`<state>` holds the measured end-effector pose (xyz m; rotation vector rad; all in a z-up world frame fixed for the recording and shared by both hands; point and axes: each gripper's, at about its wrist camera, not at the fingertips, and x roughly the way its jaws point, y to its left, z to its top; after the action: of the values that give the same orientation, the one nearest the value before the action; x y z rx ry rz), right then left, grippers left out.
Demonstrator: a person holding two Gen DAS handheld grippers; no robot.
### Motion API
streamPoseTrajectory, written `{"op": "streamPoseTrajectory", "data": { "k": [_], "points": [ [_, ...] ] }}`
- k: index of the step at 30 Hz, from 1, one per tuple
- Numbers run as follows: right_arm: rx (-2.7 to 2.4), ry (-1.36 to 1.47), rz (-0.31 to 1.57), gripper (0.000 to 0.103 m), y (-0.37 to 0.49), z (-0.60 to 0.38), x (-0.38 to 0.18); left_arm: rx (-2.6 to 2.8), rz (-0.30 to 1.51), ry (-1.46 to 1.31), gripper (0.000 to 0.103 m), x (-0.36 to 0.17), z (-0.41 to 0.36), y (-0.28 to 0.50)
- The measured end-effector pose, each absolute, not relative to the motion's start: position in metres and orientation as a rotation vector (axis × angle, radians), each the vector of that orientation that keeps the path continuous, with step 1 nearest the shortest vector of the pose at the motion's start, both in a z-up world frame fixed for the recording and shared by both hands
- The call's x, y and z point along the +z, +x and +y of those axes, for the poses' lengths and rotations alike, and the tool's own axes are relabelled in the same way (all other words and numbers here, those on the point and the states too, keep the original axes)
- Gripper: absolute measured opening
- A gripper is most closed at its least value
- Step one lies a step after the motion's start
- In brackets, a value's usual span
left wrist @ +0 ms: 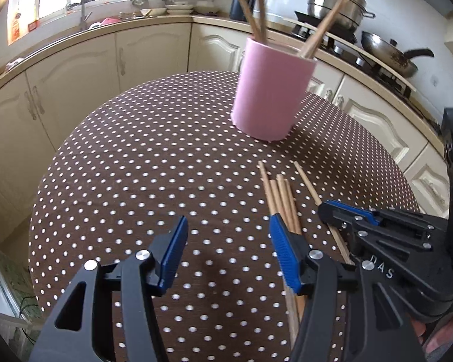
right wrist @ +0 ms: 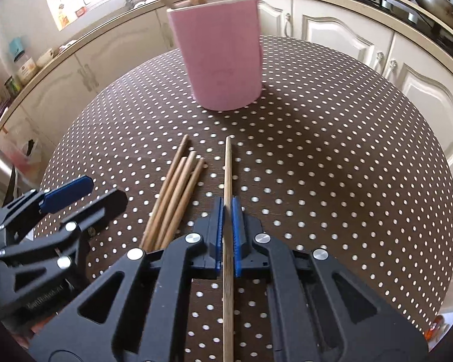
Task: Organize utensils
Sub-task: 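Grasp a chopstick with the right gripper while the left gripper grasps another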
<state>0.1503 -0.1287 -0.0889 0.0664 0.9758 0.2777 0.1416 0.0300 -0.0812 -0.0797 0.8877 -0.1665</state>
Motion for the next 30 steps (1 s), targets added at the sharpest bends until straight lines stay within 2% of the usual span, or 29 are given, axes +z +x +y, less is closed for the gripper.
{"op": "streamPoseTrajectory", "data": {
  "k": [14,16,23,24,25,26,27,30],
  "points": [
    [0.313,0.161,0.973,0.006,0.149,-0.151,-0.092,-0.133,0.955,0.016,0.056,-0.09,-0.007,0.161],
    [0.32,0.173,0.974,0.006,0.152,-0.16,-0.094,-0.125,0.963,0.03,0.06,-0.091,-0.011,0.164],
    [0.327,0.187,0.973,0.006,0.153,-0.163,-0.095,-0.068,0.966,0.062,0.061,-0.093,-0.02,0.176],
    [0.328,0.186,0.972,0.006,0.153,-0.164,-0.095,-0.058,0.957,0.059,0.05,-0.093,-0.02,0.176],
    [0.329,0.187,0.972,0.006,0.153,-0.164,-0.095,-0.053,0.948,0.057,0.026,-0.092,-0.018,0.176],
    [0.328,0.189,0.972,0.006,0.153,-0.164,-0.095,-0.05,0.945,0.044,0.016,-0.091,-0.015,0.177],
    [0.327,0.189,0.973,0.006,0.153,-0.164,-0.094,-0.046,0.946,0.031,0.009,-0.091,-0.012,0.178],
    [0.321,0.185,0.973,0.006,0.152,-0.161,-0.094,-0.071,0.949,-0.047,0.007,-0.09,0.001,0.179]
  ]
}}
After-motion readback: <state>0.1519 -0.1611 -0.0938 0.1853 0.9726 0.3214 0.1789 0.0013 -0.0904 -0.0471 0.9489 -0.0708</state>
